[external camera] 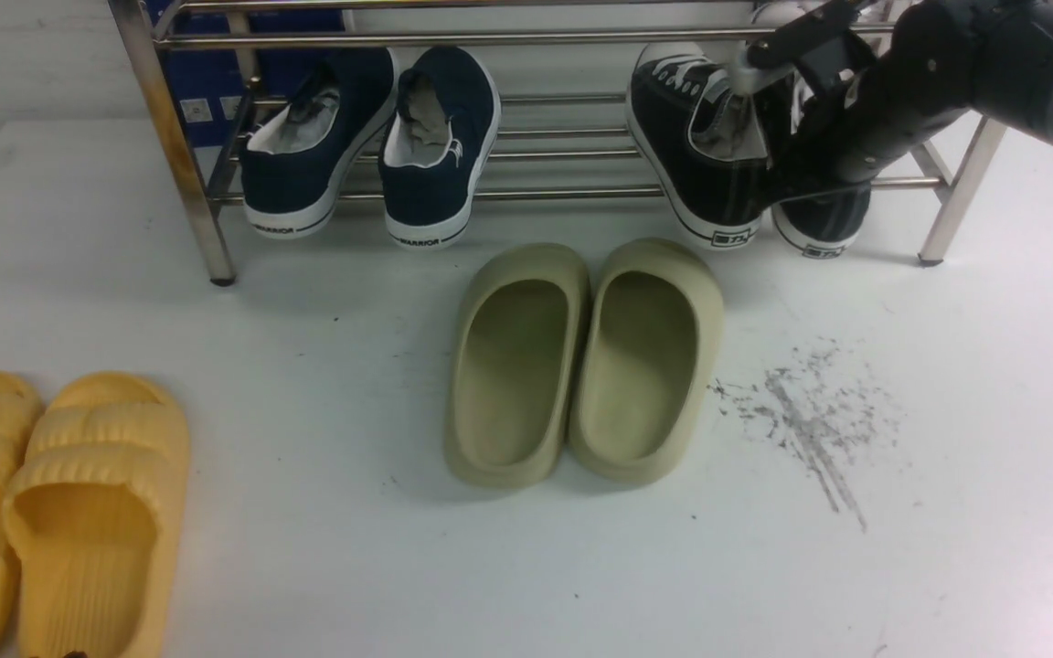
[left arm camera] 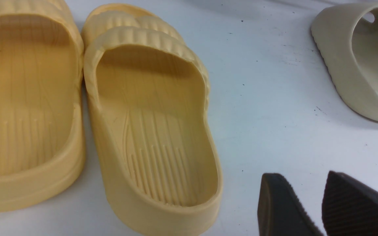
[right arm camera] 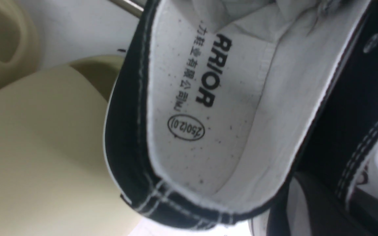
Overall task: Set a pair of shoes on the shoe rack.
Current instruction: Use the right arm to put a shoe into the shoe rack
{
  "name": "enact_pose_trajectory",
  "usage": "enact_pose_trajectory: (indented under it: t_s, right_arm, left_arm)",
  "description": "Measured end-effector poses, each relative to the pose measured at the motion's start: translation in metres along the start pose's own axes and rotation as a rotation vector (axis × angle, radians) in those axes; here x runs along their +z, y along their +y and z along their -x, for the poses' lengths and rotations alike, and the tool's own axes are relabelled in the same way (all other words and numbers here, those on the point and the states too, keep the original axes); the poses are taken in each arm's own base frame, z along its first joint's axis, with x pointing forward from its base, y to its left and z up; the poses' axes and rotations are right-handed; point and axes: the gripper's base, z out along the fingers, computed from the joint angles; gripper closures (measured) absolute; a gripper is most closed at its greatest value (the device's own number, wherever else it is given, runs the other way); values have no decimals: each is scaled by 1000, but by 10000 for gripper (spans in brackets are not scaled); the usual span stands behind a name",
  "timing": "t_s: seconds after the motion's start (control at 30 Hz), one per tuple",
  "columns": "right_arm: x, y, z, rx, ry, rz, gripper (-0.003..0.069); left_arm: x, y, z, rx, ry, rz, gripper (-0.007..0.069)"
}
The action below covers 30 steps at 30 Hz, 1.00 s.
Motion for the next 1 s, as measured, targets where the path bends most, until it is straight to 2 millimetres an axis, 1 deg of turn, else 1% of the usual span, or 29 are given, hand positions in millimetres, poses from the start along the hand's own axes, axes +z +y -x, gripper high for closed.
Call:
enact_pose_trajectory:
  t_s: [0.17,0.33,0.37,0.4,0.43,0.47,0.5,0.53,0.6,0.63,0.67,0.73,0.77,0.83,0.87,0.93,0.97,1.0]
  right_arm:
    - [0,-1,2,-3,-18,-7,634]
    - [0,-1,2,-5,-17,-8,585]
    - [0,-1,2,-8,-23,-12,549]
    - [0,-1,2,-8,-23,-12,549]
    - [0,-1,3,-13,-27,-15,526]
    - [-1,-2,5,-13,-39,-19,474]
    - [-1,-2,5,-13,-41,-19,468]
    - [-2,-2,6,-14,-43,-21,447]
    - [-6,-3,7,-7,-46,-22,378]
    - [-6,-3,7,-4,-46,-22,375]
    - [-12,-3,8,16,-38,-19,351]
    - [-28,-4,11,60,-31,-18,330]
    - [-30,-5,12,64,-30,-17,329]
    - [-60,-6,17,115,-21,-16,323]
    - [-67,-7,17,123,-15,-16,323]
    - [-91,-7,17,149,15,-9,324]
    - [-94,-7,17,151,19,-9,325]
    - [-113,-6,15,171,58,3,336]
  left_arm:
    - [0,0,0,0,0,0,405]
    - [0,0,0,0,0,0,405]
    - [0,0,0,0,0,0,405]
    - [0,0,0,0,0,0,405]
    - [0,0,0,0,0,0,405]
    - [0,0,0,0,0,0,405]
    - [0,0,0,0,0,0,405]
    - [0,0,0,0,0,0,405]
    - [0,0,0,0,0,0,405]
    - [0,0,0,0,0,0,405]
    - [0,0,0,0,0,0,405]
    - [0,0,0,0,0,0,405]
    - [0,0,0,0,0,0,405]
    - [0,0,0,0,0,0,405]
    - [0,0,0,0,0,0,405]
    - [0,0,0,0,0,0,405]
    - [0,0,0,0,0,0,405]
    - [0,0,0,0,0,0,405]
